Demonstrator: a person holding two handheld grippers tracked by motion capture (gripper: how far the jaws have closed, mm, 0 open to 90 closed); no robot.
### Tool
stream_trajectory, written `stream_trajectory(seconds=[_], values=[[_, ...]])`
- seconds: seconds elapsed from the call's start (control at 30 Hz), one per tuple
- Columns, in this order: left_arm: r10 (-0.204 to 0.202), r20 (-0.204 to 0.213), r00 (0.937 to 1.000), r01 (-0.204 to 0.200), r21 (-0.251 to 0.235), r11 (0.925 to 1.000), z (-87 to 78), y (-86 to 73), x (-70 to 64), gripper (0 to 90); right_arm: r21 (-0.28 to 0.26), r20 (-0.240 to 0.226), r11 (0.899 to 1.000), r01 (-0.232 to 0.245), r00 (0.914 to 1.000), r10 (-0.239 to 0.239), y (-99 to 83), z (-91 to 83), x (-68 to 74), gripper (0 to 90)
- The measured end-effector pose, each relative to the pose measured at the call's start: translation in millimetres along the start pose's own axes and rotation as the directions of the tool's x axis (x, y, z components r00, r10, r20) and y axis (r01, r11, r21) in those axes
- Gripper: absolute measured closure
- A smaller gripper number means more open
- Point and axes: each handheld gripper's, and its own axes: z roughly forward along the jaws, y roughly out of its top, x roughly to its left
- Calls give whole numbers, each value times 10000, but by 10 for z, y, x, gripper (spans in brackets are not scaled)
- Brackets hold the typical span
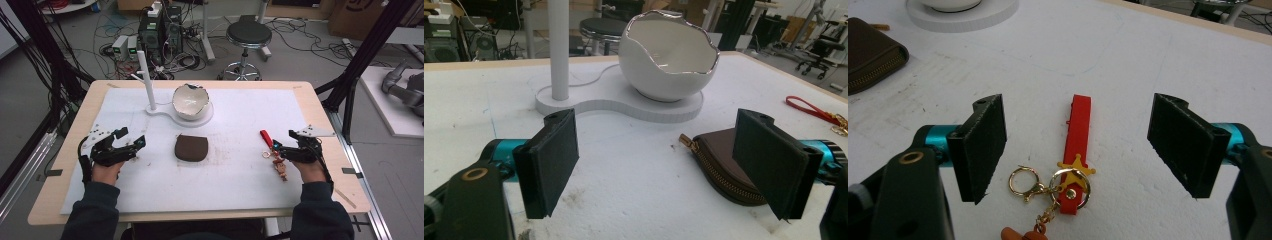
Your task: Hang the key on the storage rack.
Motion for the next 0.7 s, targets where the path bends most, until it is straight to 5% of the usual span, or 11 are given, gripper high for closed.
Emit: stream_trajectory(seconds=[0.33, 0.7], values=[[-252, -127, 9996, 252, -30, 9997, 15, -11, 26, 192, 3, -42, 9998, -179, 9998, 179, 8, 16, -16, 236], [-96, 121, 9999, 97, -71, 9999, -12, 12, -21, 193, 250, 13, 9997, 18, 10000, -19, 27, 5, 39, 251]])
